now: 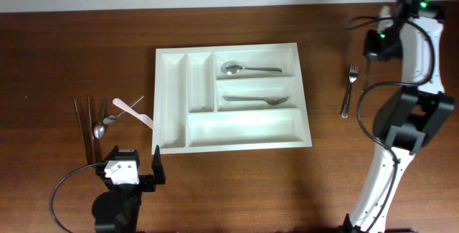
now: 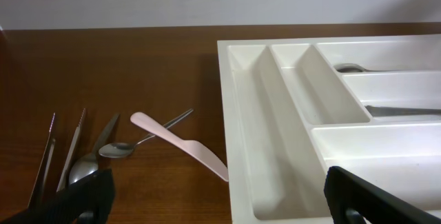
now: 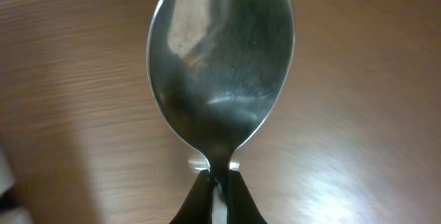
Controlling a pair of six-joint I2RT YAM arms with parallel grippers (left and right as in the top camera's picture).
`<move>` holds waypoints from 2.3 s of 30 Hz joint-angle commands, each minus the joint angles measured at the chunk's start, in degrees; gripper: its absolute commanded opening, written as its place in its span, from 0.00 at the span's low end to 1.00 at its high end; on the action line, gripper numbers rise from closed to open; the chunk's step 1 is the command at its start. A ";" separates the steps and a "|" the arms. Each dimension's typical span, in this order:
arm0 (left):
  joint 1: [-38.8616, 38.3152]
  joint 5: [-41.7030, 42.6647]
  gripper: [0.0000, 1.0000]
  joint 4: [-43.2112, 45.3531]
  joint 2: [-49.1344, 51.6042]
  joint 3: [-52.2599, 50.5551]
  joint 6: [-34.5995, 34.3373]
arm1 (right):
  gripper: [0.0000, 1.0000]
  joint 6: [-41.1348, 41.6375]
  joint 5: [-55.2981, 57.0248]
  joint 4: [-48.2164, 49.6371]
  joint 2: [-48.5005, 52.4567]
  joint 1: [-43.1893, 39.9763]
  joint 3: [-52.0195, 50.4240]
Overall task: Pack container
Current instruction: 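Carry the spoon to the upper compartment and release it beside the first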
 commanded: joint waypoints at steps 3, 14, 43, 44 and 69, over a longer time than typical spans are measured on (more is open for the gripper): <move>0.28 0.85 0.99 -0.04 -0.39 -0.24 0.87 | 0.04 -14.25 -9.81 0.31 -2.60 7.43 3.82; 0.28 0.85 0.99 -0.04 -0.39 -0.24 0.87 | 0.04 -31.04 -0.52 1.70 -2.60 24.00 5.68; 0.28 0.85 0.99 -0.04 -0.39 -0.24 0.87 | 0.11 -64.08 -3.96 1.22 -1.99 35.41 -4.57; 0.28 0.85 0.99 -0.04 -0.39 -0.24 0.87 | 0.19 -62.97 -3.93 1.86 -1.99 35.41 -4.57; 0.28 0.85 0.99 -0.04 -0.39 -0.24 0.87 | 0.71 -0.02 10.67 -7.58 -2.16 23.58 9.11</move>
